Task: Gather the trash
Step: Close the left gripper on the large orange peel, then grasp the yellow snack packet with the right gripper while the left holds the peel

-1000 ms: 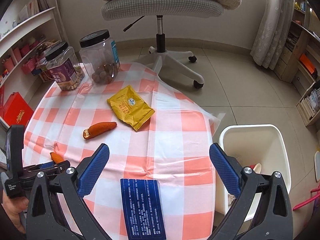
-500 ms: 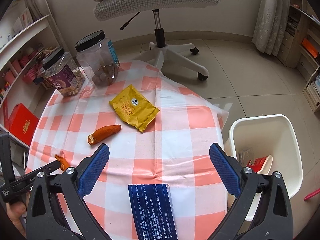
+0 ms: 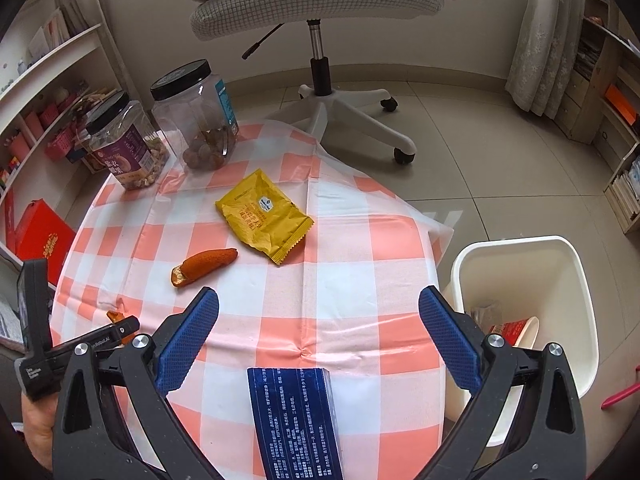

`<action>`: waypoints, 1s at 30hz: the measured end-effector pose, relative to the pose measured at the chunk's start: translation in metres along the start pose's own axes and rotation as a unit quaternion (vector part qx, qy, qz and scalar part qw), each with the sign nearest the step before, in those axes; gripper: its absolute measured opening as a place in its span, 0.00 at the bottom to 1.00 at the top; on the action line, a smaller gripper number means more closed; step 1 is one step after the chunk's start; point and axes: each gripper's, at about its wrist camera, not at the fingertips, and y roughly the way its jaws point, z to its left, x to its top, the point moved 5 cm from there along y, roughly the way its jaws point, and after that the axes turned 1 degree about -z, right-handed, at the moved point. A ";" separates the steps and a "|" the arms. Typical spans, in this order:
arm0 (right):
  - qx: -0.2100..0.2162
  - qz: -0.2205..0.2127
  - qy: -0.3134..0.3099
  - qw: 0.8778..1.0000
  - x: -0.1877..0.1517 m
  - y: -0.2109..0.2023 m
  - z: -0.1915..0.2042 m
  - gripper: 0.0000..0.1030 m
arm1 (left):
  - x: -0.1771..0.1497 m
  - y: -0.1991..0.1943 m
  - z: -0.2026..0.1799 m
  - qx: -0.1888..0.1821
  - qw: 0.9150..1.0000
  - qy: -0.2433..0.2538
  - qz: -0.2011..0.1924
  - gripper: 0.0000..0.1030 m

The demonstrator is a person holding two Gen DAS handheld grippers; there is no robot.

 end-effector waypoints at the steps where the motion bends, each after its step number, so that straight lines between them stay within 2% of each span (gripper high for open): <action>1: 0.001 -0.001 0.002 1.000 0.001 0.000 0.000 0.93 | 0.000 -0.001 0.001 0.000 1.000 0.008 -0.004 0.37; 2: 0.002 -0.001 0.004 1.000 0.001 0.000 0.000 0.93 | -0.001 -0.003 0.004 -0.006 1.000 0.013 -0.007 0.29; 3: 0.004 -0.002 0.004 1.000 0.002 0.000 0.001 0.93 | -0.002 -0.005 0.005 -0.018 1.000 0.018 -0.007 0.25; 5: 0.004 -0.002 0.003 1.000 0.003 0.001 0.003 0.93 | -0.005 -0.010 0.009 -0.026 0.999 0.034 -0.009 0.22; 10: 0.008 0.016 -0.010 1.000 0.001 0.016 0.013 0.93 | -0.013 -0.030 0.021 -0.040 0.998 0.036 -0.018 0.22; 13: -0.006 0.046 -0.041 0.998 0.004 0.039 0.020 0.93 | -0.008 -0.051 0.023 -0.043 0.997 0.042 -0.046 0.22; 16: -0.006 0.069 -0.055 0.996 0.016 0.063 0.028 0.93 | -0.001 -0.070 0.020 -0.061 0.995 0.041 -0.069 0.22; 19: 0.019 0.085 -0.066 0.994 0.039 0.095 0.046 0.93 | 0.003 -0.085 0.013 -0.083 0.992 0.041 -0.083 0.22; 22: 0.045 0.111 -0.106 0.987 0.052 0.128 0.070 0.93 | 0.005 -0.092 0.008 -0.097 0.990 0.042 -0.089 0.22; 25: 0.034 0.138 -0.151 0.978 0.054 0.158 0.085 0.93 | 0.006 -0.092 0.007 -0.103 0.990 0.040 -0.086 0.22; 27: 0.011 0.139 -0.169 0.976 0.055 0.173 0.087 0.93 | 0.004 -0.092 0.009 -0.099 0.991 0.043 -0.085 0.22; 29: 0.011 0.146 -0.165 0.975 0.055 0.185 0.083 0.89 | 0.004 -0.090 0.010 -0.094 0.991 0.046 -0.084 0.22; 30: 0.019 0.150 -0.156 0.976 0.055 0.188 0.081 0.78 | 0.005 -0.088 0.011 -0.095 0.991 0.046 -0.082 0.22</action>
